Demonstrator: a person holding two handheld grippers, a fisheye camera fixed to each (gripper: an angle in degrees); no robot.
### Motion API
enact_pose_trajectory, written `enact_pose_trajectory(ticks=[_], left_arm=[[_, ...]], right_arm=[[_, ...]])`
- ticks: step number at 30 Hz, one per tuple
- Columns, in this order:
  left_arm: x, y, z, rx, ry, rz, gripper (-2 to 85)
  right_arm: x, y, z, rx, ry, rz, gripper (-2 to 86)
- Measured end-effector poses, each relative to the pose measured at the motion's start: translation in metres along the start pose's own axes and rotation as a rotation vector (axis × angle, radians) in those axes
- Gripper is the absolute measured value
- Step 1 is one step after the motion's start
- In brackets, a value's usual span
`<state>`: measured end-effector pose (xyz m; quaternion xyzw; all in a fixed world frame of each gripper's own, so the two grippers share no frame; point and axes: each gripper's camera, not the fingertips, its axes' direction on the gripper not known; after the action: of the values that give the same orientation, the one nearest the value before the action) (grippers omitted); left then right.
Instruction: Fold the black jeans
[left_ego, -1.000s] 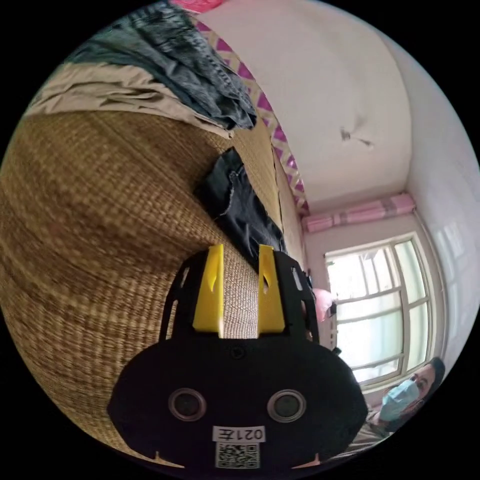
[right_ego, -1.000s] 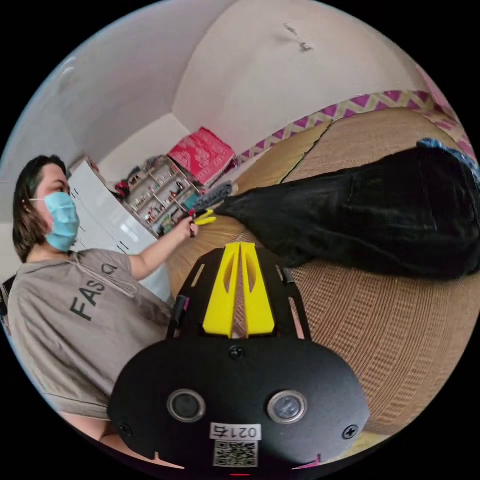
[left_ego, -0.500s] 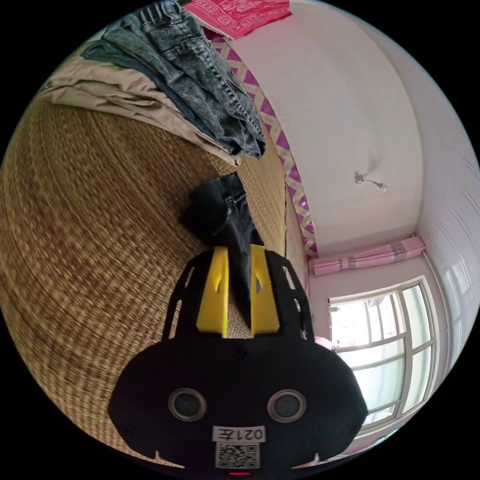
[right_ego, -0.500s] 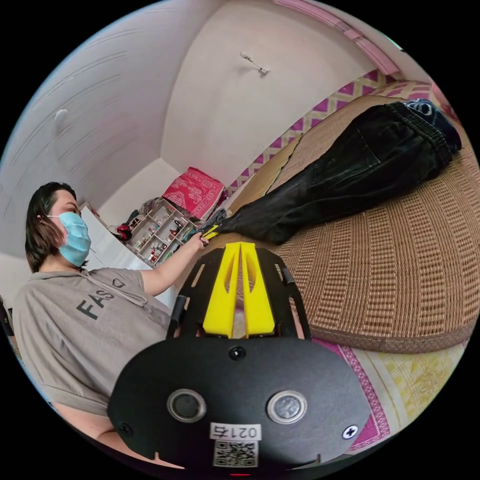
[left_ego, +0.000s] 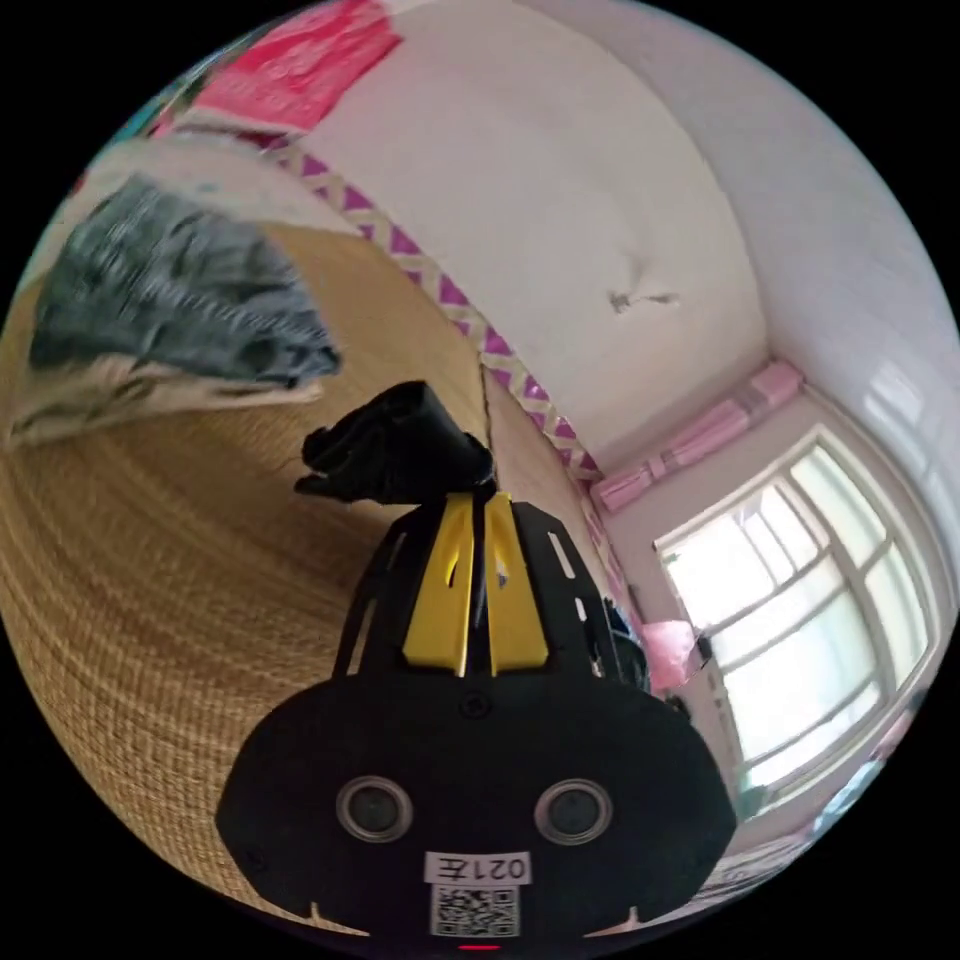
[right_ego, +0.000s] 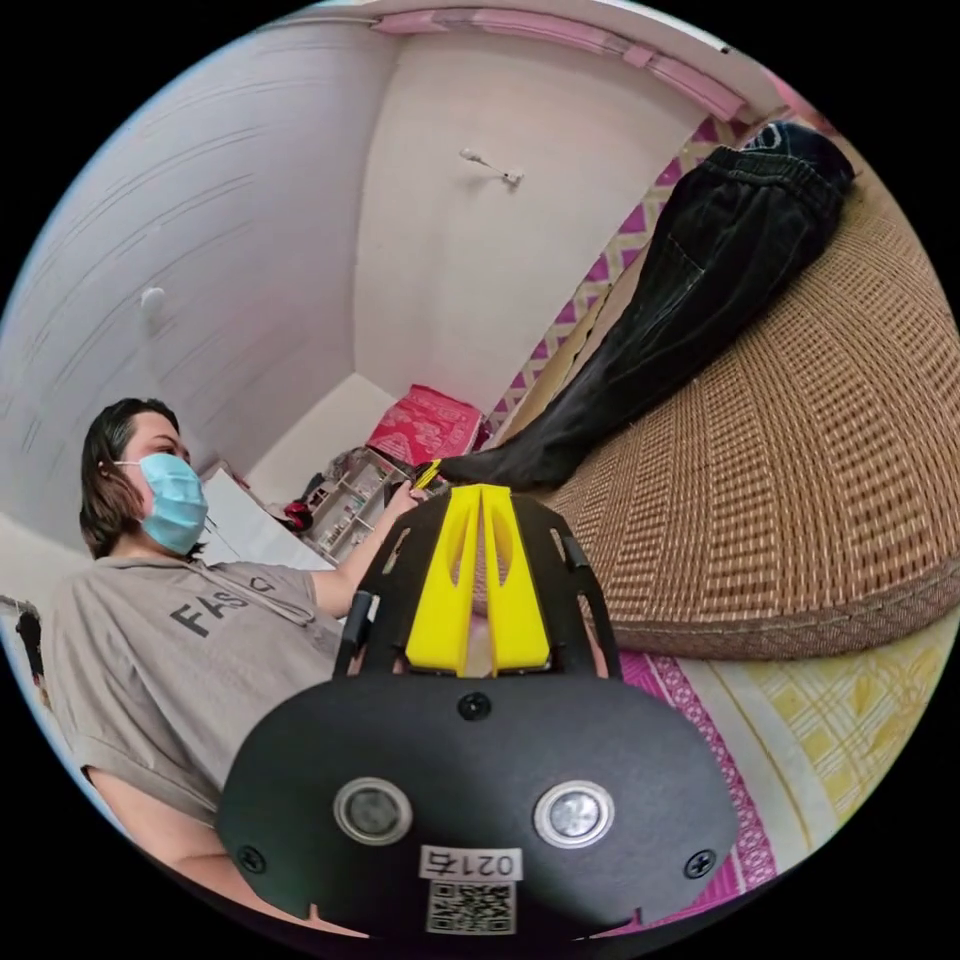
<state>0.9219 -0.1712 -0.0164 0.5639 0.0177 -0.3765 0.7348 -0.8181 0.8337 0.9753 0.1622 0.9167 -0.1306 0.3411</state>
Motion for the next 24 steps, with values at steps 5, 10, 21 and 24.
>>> enact_pose_trajectory(ticks=[5,10,21,24], left_arm=[[0.281,0.064,0.072,-0.086,-0.084,0.6,-0.9],[0.445,0.21,0.206,-0.297,-0.189,0.989,-0.9],[0.508,0.33,0.367,-0.491,-0.329,1.08,0.1],[0.504,0.35,0.4,-0.634,-0.342,1.13,4.9]], right_arm=[[0.01,0.015,-0.024,0.068,-0.09,0.027,-0.6],[0.007,0.027,-0.037,0.096,-0.119,0.012,-0.6],[-0.014,0.04,-0.047,0.116,-0.124,-0.042,-0.6],[-0.018,0.039,-0.046,0.123,-0.135,-0.035,-0.5]])
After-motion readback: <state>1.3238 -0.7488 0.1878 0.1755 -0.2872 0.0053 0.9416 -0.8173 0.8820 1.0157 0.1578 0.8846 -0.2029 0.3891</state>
